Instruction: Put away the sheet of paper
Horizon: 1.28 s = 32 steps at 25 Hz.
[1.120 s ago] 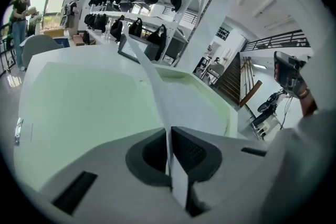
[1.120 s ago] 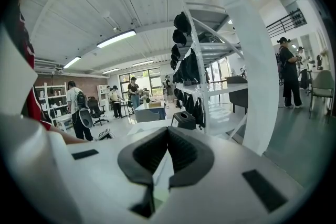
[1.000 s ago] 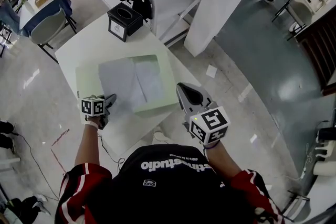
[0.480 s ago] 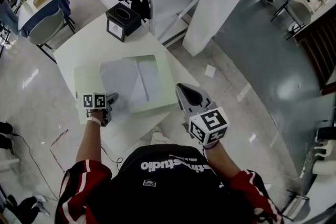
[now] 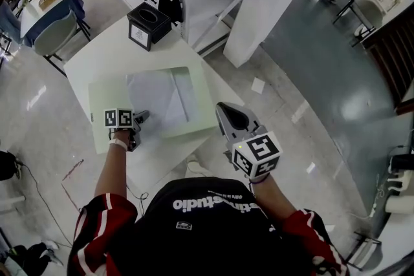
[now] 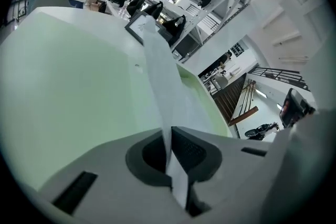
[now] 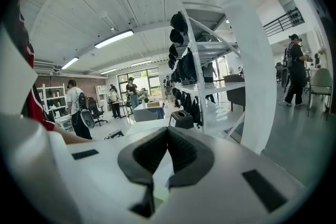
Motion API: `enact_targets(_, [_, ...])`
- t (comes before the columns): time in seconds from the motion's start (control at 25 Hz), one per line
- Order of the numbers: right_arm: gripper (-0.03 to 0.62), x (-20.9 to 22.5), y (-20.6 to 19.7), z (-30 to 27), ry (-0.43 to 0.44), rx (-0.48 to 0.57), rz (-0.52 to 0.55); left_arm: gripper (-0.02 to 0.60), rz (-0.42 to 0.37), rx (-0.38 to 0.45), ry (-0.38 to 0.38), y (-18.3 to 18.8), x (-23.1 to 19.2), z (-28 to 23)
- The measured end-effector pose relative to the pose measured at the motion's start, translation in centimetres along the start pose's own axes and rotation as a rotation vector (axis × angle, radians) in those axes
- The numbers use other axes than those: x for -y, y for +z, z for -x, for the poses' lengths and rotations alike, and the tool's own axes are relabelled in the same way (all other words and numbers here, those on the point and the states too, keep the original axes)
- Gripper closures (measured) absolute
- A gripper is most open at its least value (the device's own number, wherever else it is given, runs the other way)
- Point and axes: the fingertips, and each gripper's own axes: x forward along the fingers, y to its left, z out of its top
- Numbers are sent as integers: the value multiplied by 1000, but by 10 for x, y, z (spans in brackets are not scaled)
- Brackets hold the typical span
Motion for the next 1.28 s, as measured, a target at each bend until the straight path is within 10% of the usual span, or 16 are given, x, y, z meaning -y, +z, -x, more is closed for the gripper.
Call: enact_targets(1.28, [591, 35, -6, 10, -61, 0, -44, 575, -8, -101, -65, 6, 57, -84])
